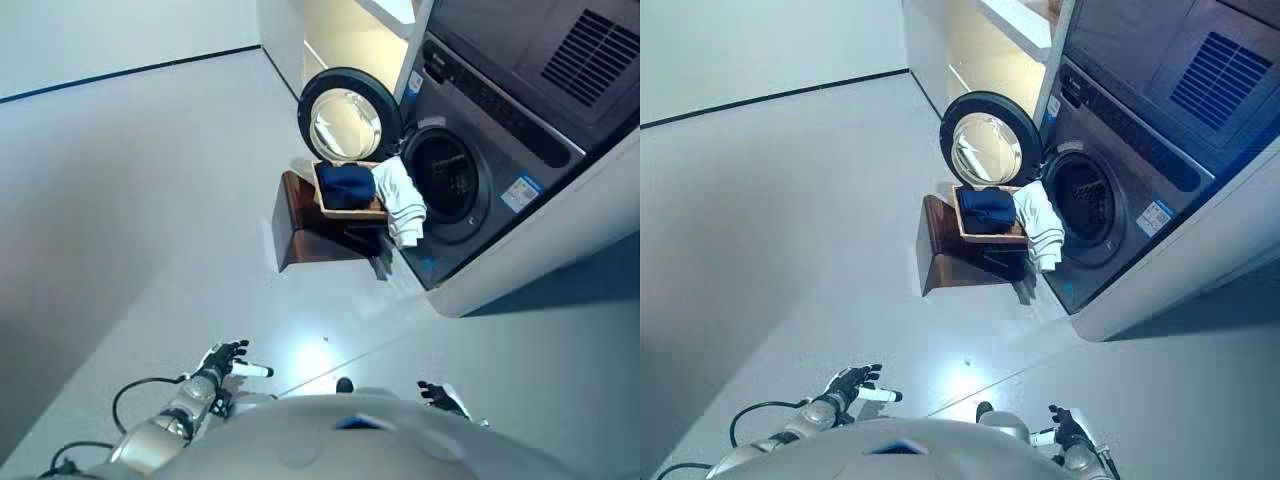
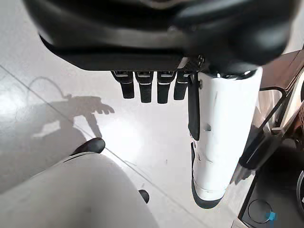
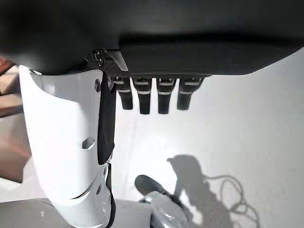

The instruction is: Pick up the clothes and place them into the washing machine

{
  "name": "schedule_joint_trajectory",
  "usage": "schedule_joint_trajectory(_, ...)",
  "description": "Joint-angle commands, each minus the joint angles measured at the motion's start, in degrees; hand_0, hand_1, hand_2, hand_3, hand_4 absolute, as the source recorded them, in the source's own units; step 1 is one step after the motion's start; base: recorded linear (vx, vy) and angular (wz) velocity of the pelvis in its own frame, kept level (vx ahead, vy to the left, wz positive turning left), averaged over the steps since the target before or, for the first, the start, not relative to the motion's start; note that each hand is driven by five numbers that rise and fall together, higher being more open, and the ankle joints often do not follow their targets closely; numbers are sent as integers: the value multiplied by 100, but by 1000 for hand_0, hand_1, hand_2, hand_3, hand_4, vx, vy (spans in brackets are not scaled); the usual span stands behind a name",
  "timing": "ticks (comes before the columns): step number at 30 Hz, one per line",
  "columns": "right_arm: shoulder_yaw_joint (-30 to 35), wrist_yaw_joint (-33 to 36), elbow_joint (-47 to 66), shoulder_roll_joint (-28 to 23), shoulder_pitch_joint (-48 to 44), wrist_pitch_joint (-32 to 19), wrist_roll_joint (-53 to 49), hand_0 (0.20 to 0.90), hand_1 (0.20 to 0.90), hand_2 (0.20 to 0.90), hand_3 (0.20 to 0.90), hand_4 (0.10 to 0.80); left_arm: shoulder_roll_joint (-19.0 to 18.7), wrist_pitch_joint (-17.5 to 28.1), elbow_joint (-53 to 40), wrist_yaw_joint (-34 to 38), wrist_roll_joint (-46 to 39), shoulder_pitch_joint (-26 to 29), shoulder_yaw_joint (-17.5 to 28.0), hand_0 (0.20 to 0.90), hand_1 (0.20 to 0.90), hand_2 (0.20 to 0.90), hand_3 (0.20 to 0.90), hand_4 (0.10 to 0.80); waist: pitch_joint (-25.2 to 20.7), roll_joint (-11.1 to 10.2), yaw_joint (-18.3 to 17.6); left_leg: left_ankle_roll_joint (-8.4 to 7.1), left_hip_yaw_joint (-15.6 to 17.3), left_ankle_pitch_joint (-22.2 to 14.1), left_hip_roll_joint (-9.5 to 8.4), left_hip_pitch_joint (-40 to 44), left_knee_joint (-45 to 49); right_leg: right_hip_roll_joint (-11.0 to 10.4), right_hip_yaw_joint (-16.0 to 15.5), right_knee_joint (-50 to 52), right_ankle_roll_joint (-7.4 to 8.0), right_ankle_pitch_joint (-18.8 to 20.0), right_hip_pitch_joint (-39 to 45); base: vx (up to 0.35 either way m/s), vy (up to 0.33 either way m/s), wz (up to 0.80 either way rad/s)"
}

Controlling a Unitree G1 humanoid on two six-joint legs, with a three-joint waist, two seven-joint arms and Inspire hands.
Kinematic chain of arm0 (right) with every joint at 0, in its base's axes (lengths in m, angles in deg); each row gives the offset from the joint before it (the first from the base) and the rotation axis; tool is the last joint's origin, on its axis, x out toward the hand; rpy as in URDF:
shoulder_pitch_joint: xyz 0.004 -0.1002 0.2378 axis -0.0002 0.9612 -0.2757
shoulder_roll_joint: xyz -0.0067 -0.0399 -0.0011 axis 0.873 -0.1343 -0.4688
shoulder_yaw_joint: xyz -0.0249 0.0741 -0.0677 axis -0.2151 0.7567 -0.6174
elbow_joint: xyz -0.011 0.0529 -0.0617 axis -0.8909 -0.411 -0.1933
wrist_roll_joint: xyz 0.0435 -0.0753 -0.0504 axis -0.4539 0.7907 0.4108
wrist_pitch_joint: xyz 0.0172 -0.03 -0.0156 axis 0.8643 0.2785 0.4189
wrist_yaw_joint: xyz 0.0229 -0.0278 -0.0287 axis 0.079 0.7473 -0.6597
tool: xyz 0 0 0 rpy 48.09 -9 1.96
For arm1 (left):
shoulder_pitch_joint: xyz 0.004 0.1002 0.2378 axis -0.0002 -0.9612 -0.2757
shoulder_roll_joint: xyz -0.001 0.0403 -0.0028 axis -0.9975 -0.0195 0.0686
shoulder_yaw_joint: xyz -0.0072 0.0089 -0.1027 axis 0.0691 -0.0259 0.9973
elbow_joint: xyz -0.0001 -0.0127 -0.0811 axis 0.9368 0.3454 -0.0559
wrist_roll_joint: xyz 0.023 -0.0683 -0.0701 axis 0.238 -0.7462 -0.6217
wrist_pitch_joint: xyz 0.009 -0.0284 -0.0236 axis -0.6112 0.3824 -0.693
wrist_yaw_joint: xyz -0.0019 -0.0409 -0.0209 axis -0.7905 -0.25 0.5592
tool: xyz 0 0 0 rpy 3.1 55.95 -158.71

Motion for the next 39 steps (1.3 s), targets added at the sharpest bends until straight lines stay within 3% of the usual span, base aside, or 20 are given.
schedule_joint_trajectory(1,-27,-28,391,122,-323,-374,8,900,900,900,900,800,15,126,252,83,-9,262,156,900,900,900,900,800,-153,-129,-11,-288,76,90,-72,-314,-39,-262,147,191,306,-387,85,0,0,0)
schedule_joint_trajectory(16,-86,-94,-86,204,-494,-357,12,900,900,900,900,800,66,84,331,56,107,273,133,900,900,900,900,800,-85,-132,-10,-281,99,78,-70,-333,-44,-276,157,165,309,-349,40,0,0,0)
schedule_joint_trajectory(30,-73,-108,-678,244,-899,-334,-63,900,900,900,900,800,72,55,335,110,198,361,117,900,900,900,900,800,-46,-85,-12,-159,160,-37,-186,-305,-9,-339,278,347,361,-358,-77,16,37,-4)
schedule_joint_trajectory(37,-16,-54,-727,197,-1045,-327,-81,900,900,900,900,800,33,61,241,141,263,425,56,900,900,900,900,800,58,-88,-44,-10,185,-131,-255,-340,81,-298,446,895,403,-406,-412,0,61,-8)
schedule_joint_trajectory(39,12,3,-635,178,-1143,-353,-104,900,900,900,900,800,-37,73,130,179,247,497,39,900,900,900,900,800,261,-41,-87,107,175,-210,-265,-395,236,-200,455,1824,508,-405,-893,-72,101,-26)
